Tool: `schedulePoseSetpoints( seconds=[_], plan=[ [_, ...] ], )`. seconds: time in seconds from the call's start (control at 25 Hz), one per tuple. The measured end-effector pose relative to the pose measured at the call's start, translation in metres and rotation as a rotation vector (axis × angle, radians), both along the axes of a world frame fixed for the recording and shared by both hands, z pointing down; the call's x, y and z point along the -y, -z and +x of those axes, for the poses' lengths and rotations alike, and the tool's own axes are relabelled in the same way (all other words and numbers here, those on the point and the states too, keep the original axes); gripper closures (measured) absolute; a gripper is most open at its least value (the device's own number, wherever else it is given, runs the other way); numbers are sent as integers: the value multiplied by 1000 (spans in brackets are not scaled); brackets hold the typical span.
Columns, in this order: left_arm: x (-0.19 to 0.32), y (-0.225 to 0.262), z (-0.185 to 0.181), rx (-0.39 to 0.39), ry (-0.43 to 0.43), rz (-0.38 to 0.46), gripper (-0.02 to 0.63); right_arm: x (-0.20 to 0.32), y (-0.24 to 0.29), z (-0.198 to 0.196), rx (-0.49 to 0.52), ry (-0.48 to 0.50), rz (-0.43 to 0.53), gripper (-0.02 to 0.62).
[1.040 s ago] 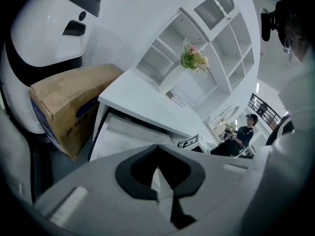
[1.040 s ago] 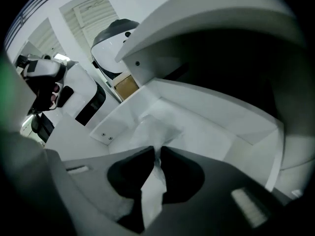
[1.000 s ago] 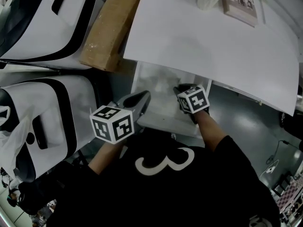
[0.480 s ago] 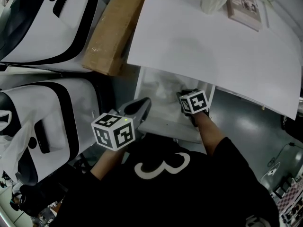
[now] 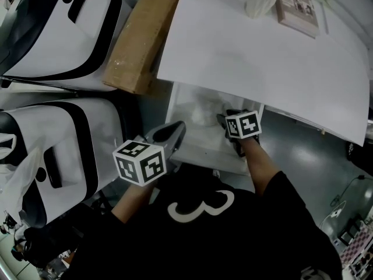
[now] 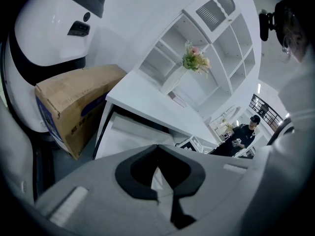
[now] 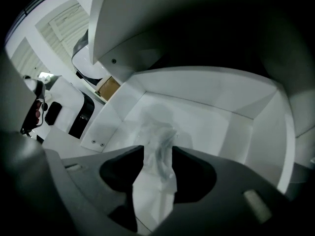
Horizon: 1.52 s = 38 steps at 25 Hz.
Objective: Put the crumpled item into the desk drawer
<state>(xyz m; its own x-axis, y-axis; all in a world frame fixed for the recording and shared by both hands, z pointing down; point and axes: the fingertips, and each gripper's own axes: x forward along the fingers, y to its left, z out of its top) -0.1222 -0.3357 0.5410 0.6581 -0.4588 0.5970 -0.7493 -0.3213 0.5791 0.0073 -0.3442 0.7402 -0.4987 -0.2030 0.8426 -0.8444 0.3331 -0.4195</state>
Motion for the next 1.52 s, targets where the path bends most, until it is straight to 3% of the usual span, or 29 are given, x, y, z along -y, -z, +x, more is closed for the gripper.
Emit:
schedulePoseSetpoints(
  seconds=[0.12,0.28,0.52,0.72,1.04,1.28,1.52],
  plan=[
    [-5,9,4,-3,-5,20,595,-1,22,1,35,-12,33,380],
    [-18,28,12,-6,-12,53,595,-11,60,5,92,-27,92,379],
    [-48,58,24,-8,-20,110,595,-28,152,17,202,-51,282,380],
    [-82,90,36,-22,-22,166,595,-62,243,28,294,-37,460,463],
    [-133,160,56,-74,-34,318,595,-133,361,37,325,80,721,514],
    [-172,215,71,-112,-68,461,595,-186,407,36,324,146,802,589],
    [-201,244,80,-124,-102,531,595,-216,443,32,390,164,855,592]
  ],
)
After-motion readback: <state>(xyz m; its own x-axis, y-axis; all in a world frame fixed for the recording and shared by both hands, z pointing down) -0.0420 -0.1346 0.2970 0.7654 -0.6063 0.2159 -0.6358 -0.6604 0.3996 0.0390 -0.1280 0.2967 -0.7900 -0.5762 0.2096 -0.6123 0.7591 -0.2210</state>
